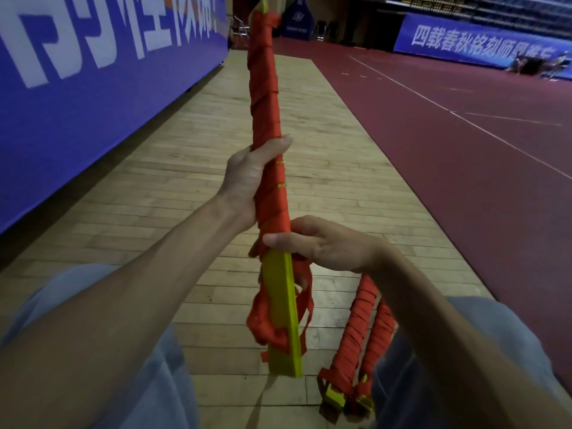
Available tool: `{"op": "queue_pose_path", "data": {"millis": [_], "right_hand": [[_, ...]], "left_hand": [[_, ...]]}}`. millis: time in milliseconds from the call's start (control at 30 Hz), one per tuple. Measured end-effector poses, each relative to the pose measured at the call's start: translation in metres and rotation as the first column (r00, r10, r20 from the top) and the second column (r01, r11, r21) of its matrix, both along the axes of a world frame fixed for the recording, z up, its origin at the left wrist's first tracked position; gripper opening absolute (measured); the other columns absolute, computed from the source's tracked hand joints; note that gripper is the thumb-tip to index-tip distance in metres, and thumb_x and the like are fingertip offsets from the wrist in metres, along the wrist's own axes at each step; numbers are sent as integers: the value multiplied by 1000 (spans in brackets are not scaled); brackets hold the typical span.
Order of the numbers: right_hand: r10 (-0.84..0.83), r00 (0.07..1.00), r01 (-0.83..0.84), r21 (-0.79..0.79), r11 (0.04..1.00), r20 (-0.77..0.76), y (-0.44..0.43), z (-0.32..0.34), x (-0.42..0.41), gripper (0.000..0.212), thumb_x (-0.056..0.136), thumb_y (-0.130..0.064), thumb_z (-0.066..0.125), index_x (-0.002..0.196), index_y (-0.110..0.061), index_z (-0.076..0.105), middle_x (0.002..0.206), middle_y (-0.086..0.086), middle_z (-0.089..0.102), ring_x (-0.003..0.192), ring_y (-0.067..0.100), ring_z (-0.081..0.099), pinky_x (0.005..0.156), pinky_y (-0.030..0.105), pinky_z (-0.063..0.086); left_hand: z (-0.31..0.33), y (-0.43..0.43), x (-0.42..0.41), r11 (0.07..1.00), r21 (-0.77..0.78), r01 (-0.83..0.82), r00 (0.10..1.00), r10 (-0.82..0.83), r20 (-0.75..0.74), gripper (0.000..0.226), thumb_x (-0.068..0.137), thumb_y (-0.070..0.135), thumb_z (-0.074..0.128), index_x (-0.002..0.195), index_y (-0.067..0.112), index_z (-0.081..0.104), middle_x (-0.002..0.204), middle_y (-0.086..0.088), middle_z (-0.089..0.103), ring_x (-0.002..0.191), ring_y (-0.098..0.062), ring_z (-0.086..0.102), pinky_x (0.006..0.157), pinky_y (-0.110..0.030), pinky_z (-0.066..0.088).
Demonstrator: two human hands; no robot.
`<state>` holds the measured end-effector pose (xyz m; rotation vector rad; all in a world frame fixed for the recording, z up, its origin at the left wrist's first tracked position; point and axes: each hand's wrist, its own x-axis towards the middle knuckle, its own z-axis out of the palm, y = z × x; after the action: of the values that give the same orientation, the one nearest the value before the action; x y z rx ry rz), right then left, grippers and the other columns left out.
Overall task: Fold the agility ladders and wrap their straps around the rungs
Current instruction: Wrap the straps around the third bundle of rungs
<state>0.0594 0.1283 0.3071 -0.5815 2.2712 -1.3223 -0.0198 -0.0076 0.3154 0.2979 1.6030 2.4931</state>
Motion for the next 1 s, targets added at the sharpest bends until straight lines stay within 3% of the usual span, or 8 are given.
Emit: {"op": "queue_pose_path", "data": {"millis": [100, 167, 267, 433, 700, 800, 867, 1000], "right_hand": [[69, 997, -66, -61, 996, 46, 4, 0, -3, 54, 100, -40, 45, 128, 4, 56, 116, 26, 67, 102, 69, 52, 89, 78, 41], [39, 998, -35, -67, 997, 56, 9, 1, -4, 56, 97, -42, 46, 124, 6, 57, 109, 27, 69, 88, 60, 60, 80, 63, 54], [-15, 1000, 16, -38, 999, 10, 12, 2, -3, 47, 94, -41, 50, 102, 2, 67, 76, 18, 68, 52, 27, 59, 50, 28, 52], [-167, 966, 205, 195, 959, -195, 5, -6, -6, 41, 92, -37, 64, 81, 2, 71, 66, 4, 73, 38, 14, 55, 38, 22, 42], [-159, 867, 362, 378, 852, -472, -18, -16, -7, 61, 85, -68, 53, 76, -9, 65, 64, 3, 64, 53, 15, 57, 55, 29, 48], [-195, 829, 456, 430, 780, -525, -21, -17, -5, 56, 87, -69, 50, 71, -16, 59, 59, -2, 58, 51, 13, 54, 52, 25, 39], [-224, 806, 504, 438, 744, -548, -22, -16, -4, 57, 89, -69, 46, 74, -17, 62, 62, -2, 61, 53, 13, 55, 52, 23, 36], [-320, 779, 534, 304, 789, -538, -16, -19, -7, 55, 94, -57, 49, 83, -8, 69, 74, 8, 71, 60, 21, 67, 56, 29, 52]], "left_hand": [[1, 0, 3, 988, 146, 46, 997, -55, 55, 20, 86, 19, 70, 96, 17, 53, 65, 2, 56, 60, -13, 61, 62, -29, 52], [3, 0, 5, 967, 240, 90, 992, -108, 65, 20, 90, 11, 64, 104, 15, 50, 78, -4, 66, 72, -22, 70, 65, -32, 57], [4, 1, 8, 997, 67, -29, 999, 26, 42, 22, 91, 11, 64, 108, 11, 49, 73, -6, 68, 57, -22, 68, 54, -29, 54], [-3, 2, 5, 950, -117, -291, 955, 281, -97, 24, 90, 8, 65, 103, 13, 45, 66, -8, 56, 43, -21, 53, 49, -33, 51], [-3, -2, -5, 839, -170, -516, 851, 481, -210, 17, 95, 17, 56, 102, 23, 42, 71, -6, 56, 46, -17, 53, 48, -31, 49], [-3, 1, -5, 890, -105, -444, 896, 439, -72, 4, 95, 22, 44, 95, 22, 40, 72, -7, 53, 47, -17, 51, 51, -33, 46], [-2, 2, -2, 932, -54, -360, 933, 360, -6, 17, 97, 28, 38, 103, 12, 43, 72, -6, 51, 50, -16, 52, 55, -34, 46], [2, 4, 5, 974, 31, -224, 975, 223, 17, 22, 100, 27, 37, 91, 8, 46, 74, -5, 46, 60, -16, 52, 62, -34, 50]]}}
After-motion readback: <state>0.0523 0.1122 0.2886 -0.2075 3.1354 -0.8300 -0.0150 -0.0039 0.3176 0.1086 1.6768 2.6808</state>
